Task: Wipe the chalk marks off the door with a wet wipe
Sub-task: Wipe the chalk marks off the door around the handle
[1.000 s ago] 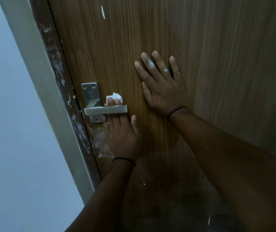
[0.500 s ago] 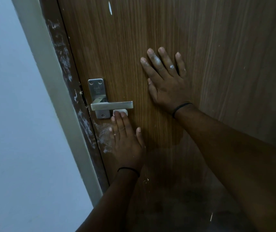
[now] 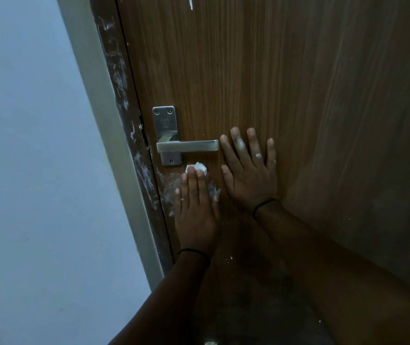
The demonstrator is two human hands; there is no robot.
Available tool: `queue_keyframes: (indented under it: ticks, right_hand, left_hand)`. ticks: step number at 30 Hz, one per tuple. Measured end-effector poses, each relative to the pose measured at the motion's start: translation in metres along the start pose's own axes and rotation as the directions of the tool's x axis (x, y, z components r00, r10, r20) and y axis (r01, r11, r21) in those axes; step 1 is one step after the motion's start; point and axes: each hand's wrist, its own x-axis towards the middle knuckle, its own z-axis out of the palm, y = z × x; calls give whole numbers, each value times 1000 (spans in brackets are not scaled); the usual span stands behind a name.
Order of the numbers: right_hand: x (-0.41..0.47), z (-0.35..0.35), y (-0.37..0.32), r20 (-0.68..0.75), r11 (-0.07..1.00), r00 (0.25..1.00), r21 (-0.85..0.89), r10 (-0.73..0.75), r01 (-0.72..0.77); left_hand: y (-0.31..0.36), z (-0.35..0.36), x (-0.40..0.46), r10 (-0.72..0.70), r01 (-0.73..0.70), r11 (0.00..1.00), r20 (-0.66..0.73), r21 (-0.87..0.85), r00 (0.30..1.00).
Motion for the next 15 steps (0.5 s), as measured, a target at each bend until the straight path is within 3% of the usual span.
queue_keyframes:
  ticks: [10, 15]
  right_hand:
    - [0, 7, 2, -53, 1000, 999, -21, -11, 10]
    - [-1, 6, 3, -91, 1000, 996, -19, -17, 15]
  left_hand:
    - [10, 9, 14, -15, 8, 997, -90, -71, 996]
    - [-23, 18, -23, -4, 4, 1000, 6, -15, 1000]
